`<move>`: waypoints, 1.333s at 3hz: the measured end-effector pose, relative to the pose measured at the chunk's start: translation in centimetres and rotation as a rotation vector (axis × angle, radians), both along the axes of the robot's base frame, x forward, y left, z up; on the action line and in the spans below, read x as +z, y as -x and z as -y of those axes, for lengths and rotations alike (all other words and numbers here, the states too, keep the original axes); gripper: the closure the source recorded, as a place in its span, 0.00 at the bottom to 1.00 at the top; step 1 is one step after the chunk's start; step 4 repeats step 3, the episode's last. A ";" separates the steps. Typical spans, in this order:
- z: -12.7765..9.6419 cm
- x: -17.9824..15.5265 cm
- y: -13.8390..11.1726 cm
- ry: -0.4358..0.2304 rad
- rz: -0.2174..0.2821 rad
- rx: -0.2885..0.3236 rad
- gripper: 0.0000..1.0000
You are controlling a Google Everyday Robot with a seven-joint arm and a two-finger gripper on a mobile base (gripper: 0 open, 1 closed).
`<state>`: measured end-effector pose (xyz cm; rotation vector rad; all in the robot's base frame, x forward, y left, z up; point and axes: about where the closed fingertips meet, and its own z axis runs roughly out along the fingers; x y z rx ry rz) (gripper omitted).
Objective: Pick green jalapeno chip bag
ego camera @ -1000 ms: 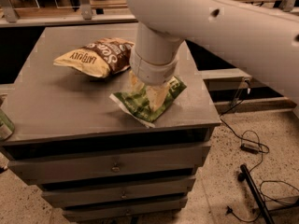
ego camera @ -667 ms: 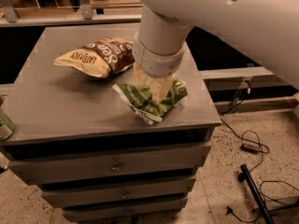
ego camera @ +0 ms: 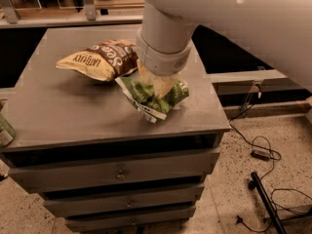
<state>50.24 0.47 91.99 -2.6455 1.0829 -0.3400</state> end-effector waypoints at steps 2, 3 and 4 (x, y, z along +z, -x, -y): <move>-0.8 7.3 -1.3 0.058 0.211 -0.006 1.00; -0.8 8.3 -1.3 0.066 0.237 -0.006 1.00; -0.8 8.3 -1.3 0.066 0.237 -0.006 1.00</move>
Offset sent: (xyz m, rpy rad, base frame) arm 0.0260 0.0096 0.1162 -0.1322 -0.3145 -0.0183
